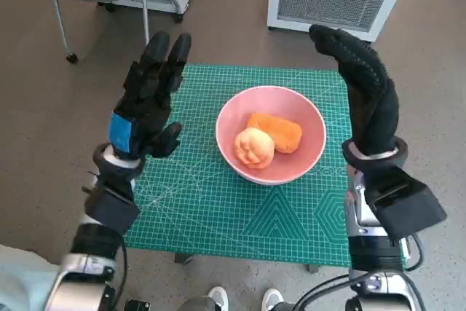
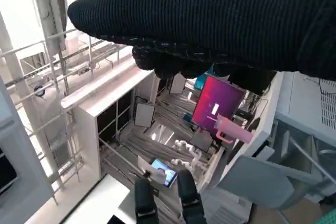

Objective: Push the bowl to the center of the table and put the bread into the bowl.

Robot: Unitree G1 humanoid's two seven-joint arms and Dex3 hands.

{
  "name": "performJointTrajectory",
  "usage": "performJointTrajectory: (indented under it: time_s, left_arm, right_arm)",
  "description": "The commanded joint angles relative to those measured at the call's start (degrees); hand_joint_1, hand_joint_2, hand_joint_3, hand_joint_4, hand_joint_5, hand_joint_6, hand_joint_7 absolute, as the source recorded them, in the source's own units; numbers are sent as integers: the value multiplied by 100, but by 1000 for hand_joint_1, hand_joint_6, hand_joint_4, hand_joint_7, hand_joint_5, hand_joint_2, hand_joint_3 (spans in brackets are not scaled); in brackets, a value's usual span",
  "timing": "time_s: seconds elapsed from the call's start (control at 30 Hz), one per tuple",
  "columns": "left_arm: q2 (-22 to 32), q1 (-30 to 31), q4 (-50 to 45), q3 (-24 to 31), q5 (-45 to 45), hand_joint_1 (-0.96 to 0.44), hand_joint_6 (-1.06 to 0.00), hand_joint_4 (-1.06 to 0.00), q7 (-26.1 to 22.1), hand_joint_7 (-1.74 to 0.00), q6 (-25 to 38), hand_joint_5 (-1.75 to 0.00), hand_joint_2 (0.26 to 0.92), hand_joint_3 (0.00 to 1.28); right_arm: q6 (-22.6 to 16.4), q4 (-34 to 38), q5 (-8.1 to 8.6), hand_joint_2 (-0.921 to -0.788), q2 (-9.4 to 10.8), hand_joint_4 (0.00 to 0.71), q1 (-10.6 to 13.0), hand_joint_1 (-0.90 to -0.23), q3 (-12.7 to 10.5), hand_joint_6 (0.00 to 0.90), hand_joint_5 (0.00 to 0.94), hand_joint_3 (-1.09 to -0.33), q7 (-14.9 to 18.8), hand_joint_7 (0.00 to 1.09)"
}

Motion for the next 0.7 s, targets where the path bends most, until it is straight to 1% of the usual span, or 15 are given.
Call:
performJointTrajectory:
  time_s: [0.03, 0.17, 0.37, 0.7]
  left_arm:
    - [-23, 177, -120, 120, 260, -717, -123, -80, 140, -97, -130, -1, 921, 505]
    - [-1, 224, -99, 147, 462, -713, -134, -82, 210, -91, -146, -2, 921, 519]
    - [31, 237, -69, 189, 670, -715, -139, -85, 300, -81, -113, -2, 921, 551]
    - [62, 217, -76, 217, 848, -704, -150, -91, 387, -76, -100, -4, 921, 563]
  right_arm:
    - [-25, 114, -124, -921, -53, 252, 16, -684, 35, -1, 8, -826, 71, 617]
    - [-3, 139, -125, -921, -64, 252, 13, -680, 36, -1, 8, -832, 62, 617]
    - [0, 151, -183, -921, -35, 253, 32, -675, 36, -1, 8, -834, 14, 617]
    - [18, 166, -138, -921, 12, 256, 45, -673, 30, -1, 9, -835, 29, 616]
